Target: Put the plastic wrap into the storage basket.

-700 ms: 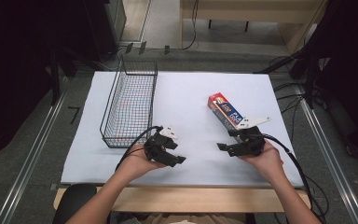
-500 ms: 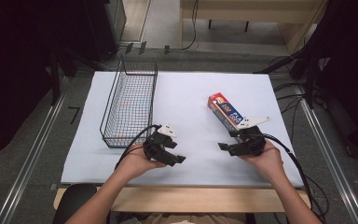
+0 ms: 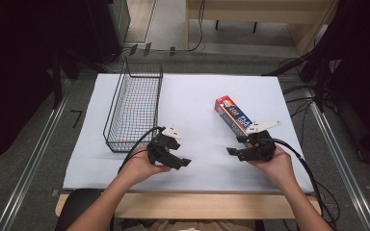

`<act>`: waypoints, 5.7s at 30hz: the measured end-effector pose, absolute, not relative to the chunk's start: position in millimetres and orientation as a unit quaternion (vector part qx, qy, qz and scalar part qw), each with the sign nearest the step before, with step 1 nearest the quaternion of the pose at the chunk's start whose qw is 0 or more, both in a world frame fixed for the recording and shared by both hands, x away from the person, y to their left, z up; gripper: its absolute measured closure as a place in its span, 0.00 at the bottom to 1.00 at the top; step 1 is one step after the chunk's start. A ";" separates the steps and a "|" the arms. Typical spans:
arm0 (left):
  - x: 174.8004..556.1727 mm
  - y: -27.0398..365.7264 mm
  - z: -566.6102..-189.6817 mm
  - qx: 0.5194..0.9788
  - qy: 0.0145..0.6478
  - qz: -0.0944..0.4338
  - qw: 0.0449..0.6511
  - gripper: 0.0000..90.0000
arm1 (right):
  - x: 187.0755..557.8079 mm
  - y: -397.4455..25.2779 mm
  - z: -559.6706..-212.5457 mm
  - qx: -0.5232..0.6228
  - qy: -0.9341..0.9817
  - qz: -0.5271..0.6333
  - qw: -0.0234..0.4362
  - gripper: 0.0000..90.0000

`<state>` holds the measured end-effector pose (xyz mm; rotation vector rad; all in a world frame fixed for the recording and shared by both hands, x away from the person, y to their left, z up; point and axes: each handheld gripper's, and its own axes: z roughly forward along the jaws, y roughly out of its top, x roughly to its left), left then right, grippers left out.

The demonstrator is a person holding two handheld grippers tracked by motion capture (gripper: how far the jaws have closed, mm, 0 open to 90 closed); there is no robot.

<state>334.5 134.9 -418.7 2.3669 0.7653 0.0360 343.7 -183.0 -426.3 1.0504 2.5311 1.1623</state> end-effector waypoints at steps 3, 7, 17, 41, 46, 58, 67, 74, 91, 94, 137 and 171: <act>333.6 134.7 -418.7 0.905 0.281 0.016 0.319 0.33 | 343.0 -182.9 -426.5 0.351 0.848 0.387 0.083 0.42; 334.9 134.7 -419.6 0.906 0.288 0.022 0.309 0.33 | 343.2 -182.8 -427.1 0.347 0.851 0.385 0.086 0.42; 332.0 132.1 -420.2 0.910 0.277 0.021 0.309 0.35 | 342.6 -183.2 -426.9 0.350 0.852 0.379 0.088 0.42; 333.6 135.6 -419.1 0.908 0.278 0.025 0.313 0.36 | 355.5 -217.9 -410.3 0.390 0.835 0.368 0.128 0.41; 333.7 135.9 -418.9 0.908 0.277 0.025 0.313 0.36 | 363.6 -228.1 -411.6 0.415 0.821 0.366 0.137 0.35; 334.0 136.3 -420.4 0.909 0.275 0.023 0.312 0.36 | 383.5 -230.3 -434.7 0.447 0.827 0.312 0.135 0.27; 334.3 136.0 -421.4 0.911 0.274 0.024 0.307 0.36 | 382.0 -232.7 -446.3 0.463 0.834 0.277 0.116 0.32; 334.4 135.2 -422.1 0.912 0.272 0.024 0.305 0.36 | 382.2 -226.2 -451.3 0.462 0.846 0.238 0.114 0.37; 334.5 133.0 -422.7 0.912 0.272 0.022 0.308 0.36 | 398.4 -209.6 -455.1 0.483 0.854 0.171 0.092 0.42; 334.3 132.5 -422.5 0.911 0.273 0.023 0.310 0.36 | 398.7 -209.5 -454.6 0.483 0.854 0.170 0.091 0.43; 325.2 137.8 -398.4 0.921 0.210 0.004 0.329 0.30 | 356.5 -215.5 -419.1 0.307 0.921 0.236 0.029 0.46; 319.7 106.3 -362.2 0.945 0.112 0.011 0.307 0.19 | 319.7 -163.9 -413.0 0.112 0.967 0.230 -0.005 0.46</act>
